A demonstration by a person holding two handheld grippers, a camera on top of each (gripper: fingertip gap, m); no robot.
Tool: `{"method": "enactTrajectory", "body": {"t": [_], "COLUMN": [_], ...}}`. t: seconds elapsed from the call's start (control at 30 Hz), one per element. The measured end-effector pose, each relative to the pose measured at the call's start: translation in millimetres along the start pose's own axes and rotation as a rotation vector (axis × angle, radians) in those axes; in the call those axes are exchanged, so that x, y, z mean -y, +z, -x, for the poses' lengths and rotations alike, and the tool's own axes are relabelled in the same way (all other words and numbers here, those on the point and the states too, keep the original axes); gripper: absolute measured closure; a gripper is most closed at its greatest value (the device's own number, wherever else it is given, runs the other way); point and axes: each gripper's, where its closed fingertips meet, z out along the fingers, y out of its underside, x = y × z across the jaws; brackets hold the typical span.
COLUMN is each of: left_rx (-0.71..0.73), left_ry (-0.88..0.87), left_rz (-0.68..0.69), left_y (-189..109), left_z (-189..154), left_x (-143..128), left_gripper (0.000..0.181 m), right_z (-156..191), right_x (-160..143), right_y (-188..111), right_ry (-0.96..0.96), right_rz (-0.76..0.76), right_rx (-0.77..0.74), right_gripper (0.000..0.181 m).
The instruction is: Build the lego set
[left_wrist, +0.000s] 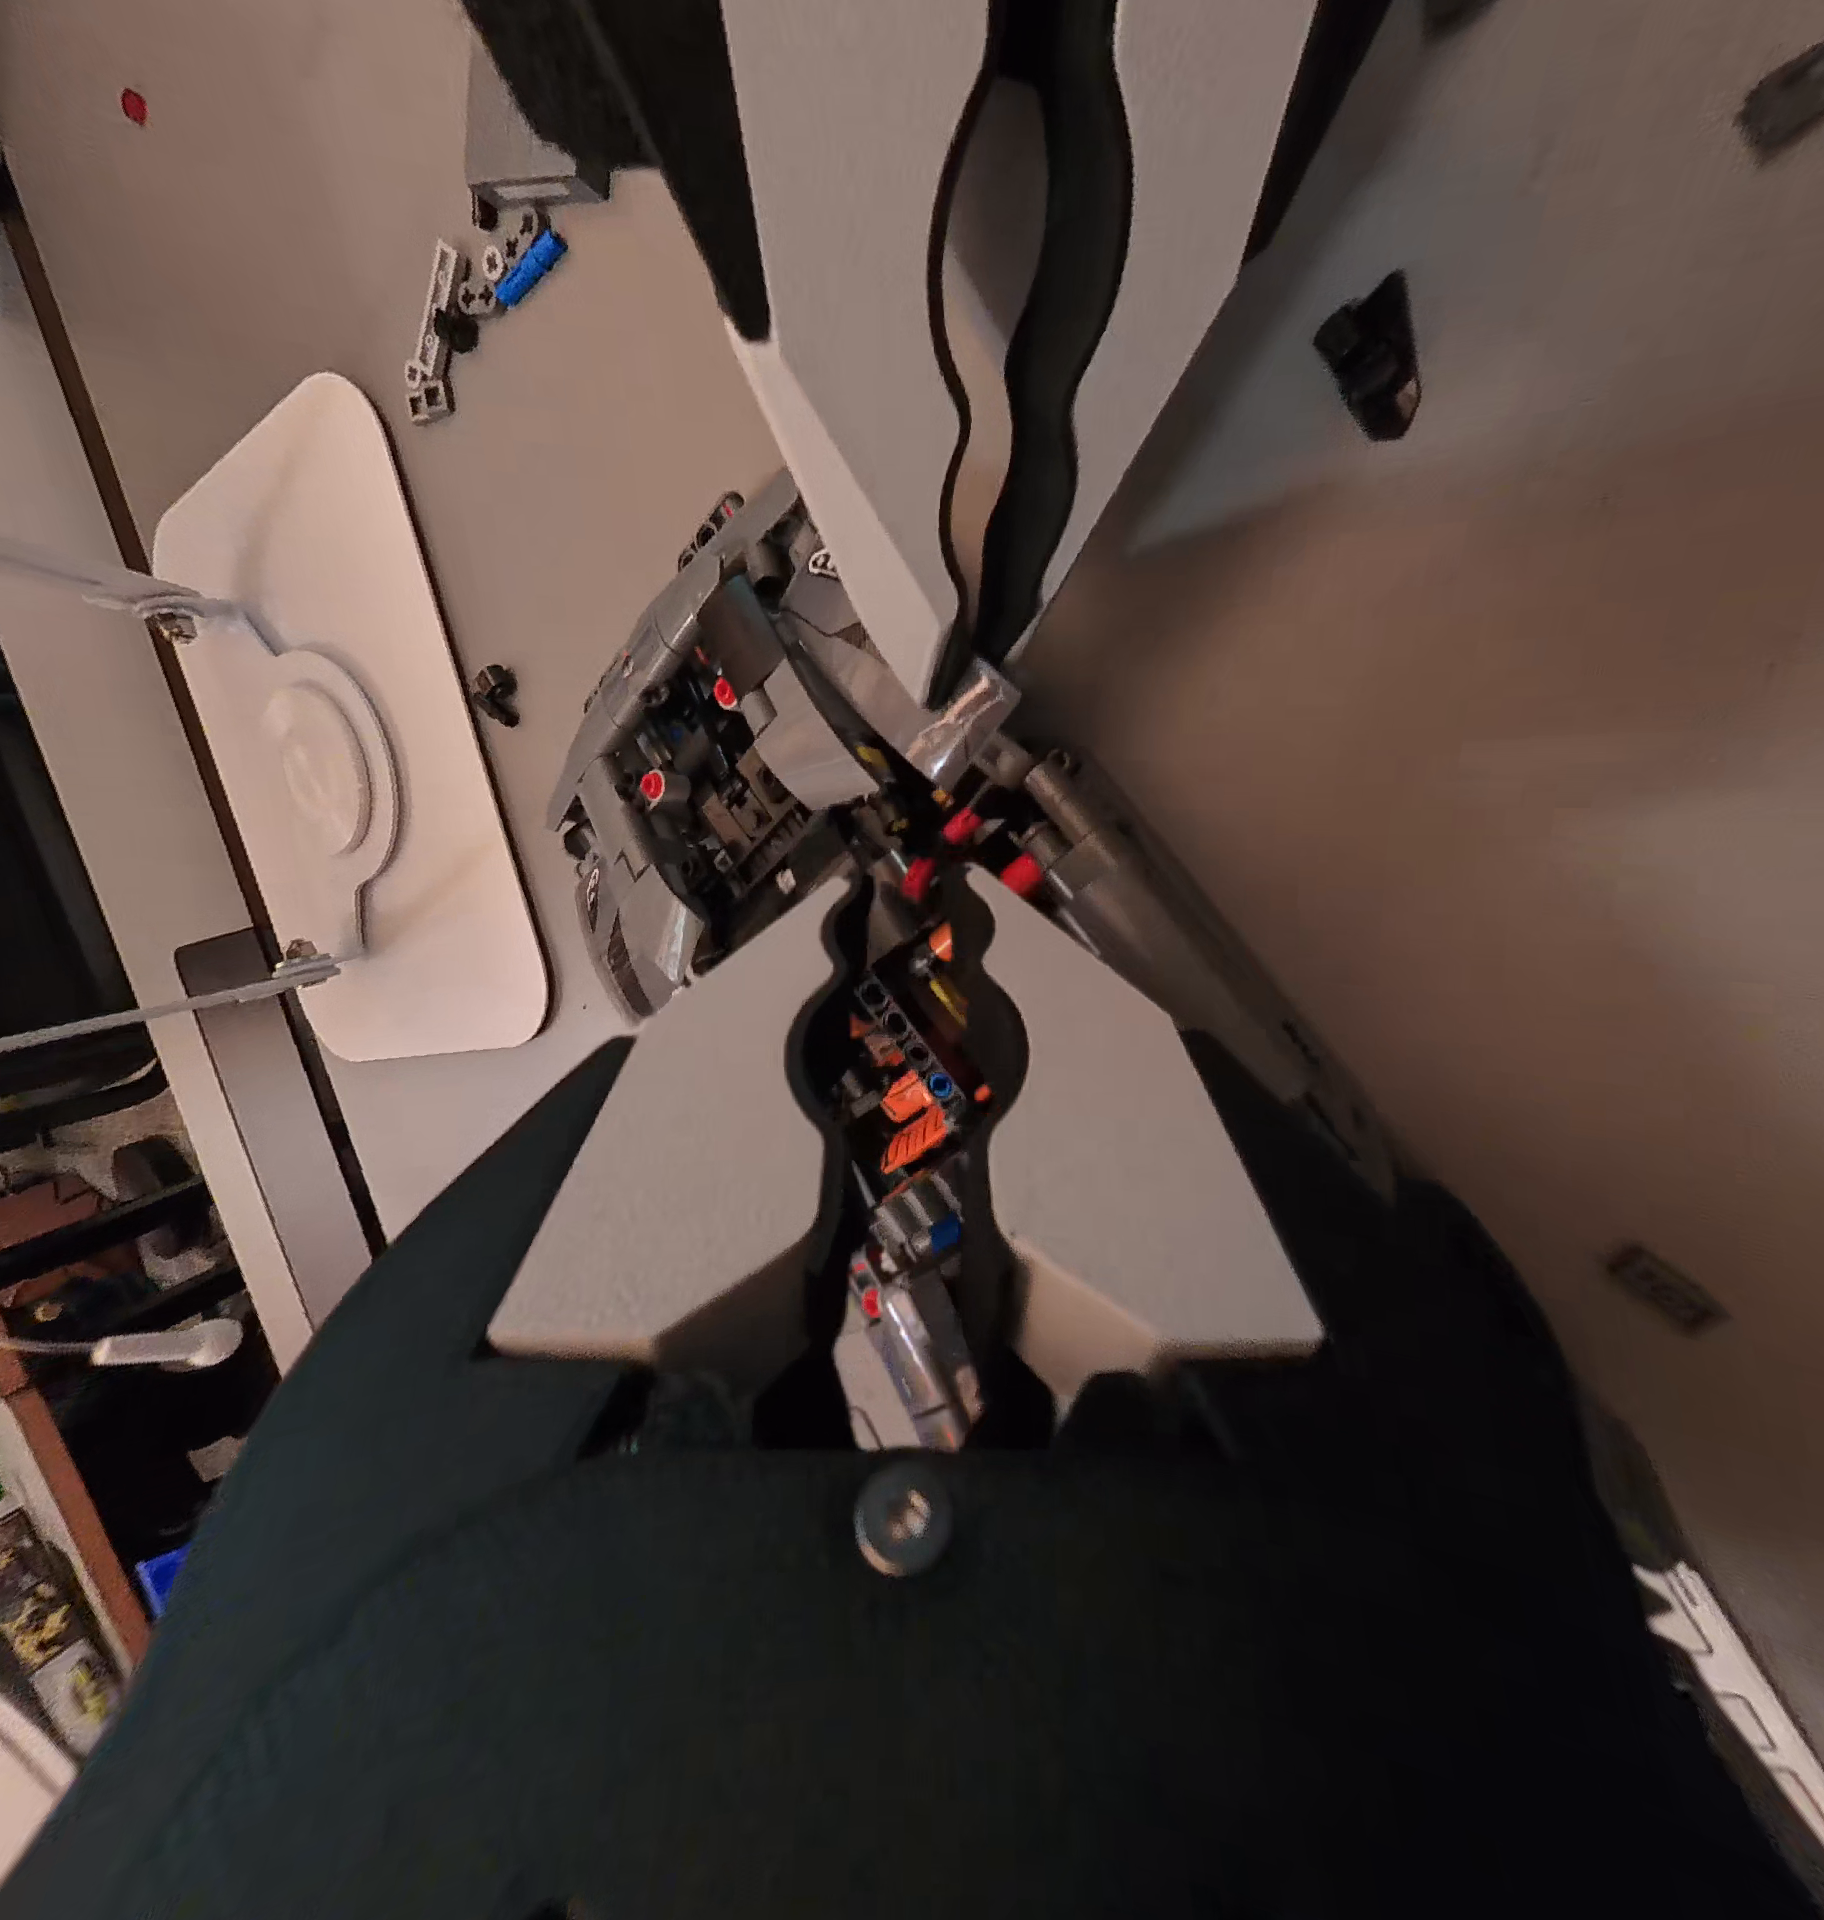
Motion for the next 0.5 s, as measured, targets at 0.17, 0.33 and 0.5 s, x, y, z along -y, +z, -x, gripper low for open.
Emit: {"method": "enactTrajectory", "body": {"t": [0.17, 0.33, 0.5], "left_rx": [0.008, 0.007, 0.011], "left_ry": [0.044, 0.074, 0.043], "left_rz": [0.023, 0.028, 0.013], "left_y": [1.9, 6.1, 6.7], "left_z": [-0.7, -2.2, -0.7], "left_x": [-2.5, -0.7, -0.5], "left_gripper": [0.171, 0.177, 0.177], "right_z": [-0.3, -0.8, -1.0], "right_x": [0.0, -0.8, -0.6], "right_y": [0.3, 0.5, 1.4], "right_ry": [0.009, 0.011, 0.016], "right_rz": [-0.007, -0.002, 0.001], "right_rx": [0.004, 0.001, 0.001], "right_gripper": [0.174, 0.174, 0.171]}}
